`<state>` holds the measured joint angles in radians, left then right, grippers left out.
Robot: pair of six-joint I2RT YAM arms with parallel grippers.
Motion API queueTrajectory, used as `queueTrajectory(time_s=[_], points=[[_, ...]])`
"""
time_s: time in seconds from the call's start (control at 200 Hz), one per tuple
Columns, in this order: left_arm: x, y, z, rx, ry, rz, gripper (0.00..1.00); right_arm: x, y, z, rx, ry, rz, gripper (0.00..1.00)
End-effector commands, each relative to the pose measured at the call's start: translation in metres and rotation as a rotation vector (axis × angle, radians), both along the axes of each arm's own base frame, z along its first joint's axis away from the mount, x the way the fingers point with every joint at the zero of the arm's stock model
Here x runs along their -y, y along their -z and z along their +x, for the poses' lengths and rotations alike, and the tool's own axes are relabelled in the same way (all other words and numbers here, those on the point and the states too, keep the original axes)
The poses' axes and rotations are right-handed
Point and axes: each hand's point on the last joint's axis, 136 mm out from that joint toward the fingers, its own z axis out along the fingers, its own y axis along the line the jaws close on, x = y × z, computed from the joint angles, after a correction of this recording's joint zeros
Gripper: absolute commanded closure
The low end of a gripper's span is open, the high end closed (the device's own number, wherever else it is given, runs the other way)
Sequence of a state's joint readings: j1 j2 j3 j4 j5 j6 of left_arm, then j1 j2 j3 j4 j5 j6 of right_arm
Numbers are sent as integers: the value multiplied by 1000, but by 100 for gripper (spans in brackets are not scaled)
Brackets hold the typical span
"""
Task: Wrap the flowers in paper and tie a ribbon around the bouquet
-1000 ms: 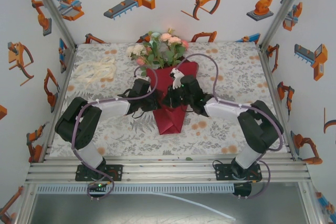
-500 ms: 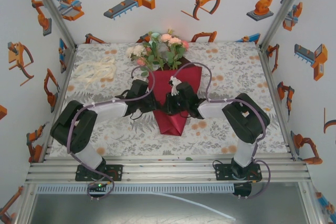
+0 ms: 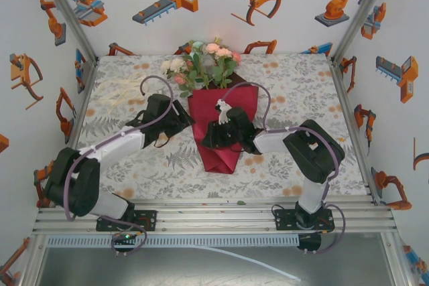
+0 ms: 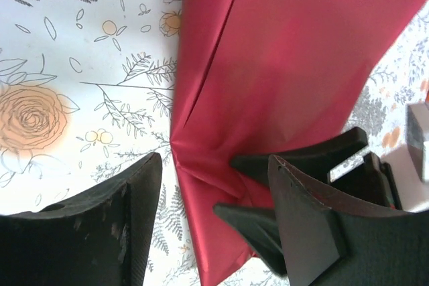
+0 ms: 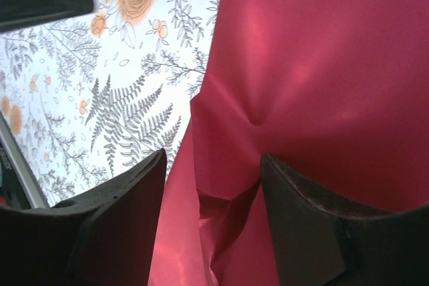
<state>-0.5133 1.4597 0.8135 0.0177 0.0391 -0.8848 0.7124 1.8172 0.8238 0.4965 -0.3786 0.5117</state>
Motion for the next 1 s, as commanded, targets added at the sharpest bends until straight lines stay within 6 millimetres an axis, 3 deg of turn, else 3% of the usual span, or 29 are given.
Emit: queueTrajectory(time_s=[0.0,0.155,0.385,0.551,0.701,0.776,0.866,0.991], points=[[23,-8,24,22,31,-123,45,-8,-15,-8,17,-56,60,43],[53,-5,39,15,99,-195,58,-10,-18,-12,11,-77,78,46],[53,28,46,-35,70,-142,63,-10,-15,-14,-3,-84,78,49],[56,63,45,-96,76,-107,66,-7,-38,-13,41,-68,103,48],[53,74,44,-108,70,-80,68,8,-60,-20,55,-24,102,49],[54,76,43,-112,75,-72,68,19,-52,-26,36,8,70,62],[57,75,42,-109,82,-72,68,28,-24,-34,-17,15,20,81],[57,74,43,-107,85,-60,68,38,21,-50,-130,14,-37,84]])
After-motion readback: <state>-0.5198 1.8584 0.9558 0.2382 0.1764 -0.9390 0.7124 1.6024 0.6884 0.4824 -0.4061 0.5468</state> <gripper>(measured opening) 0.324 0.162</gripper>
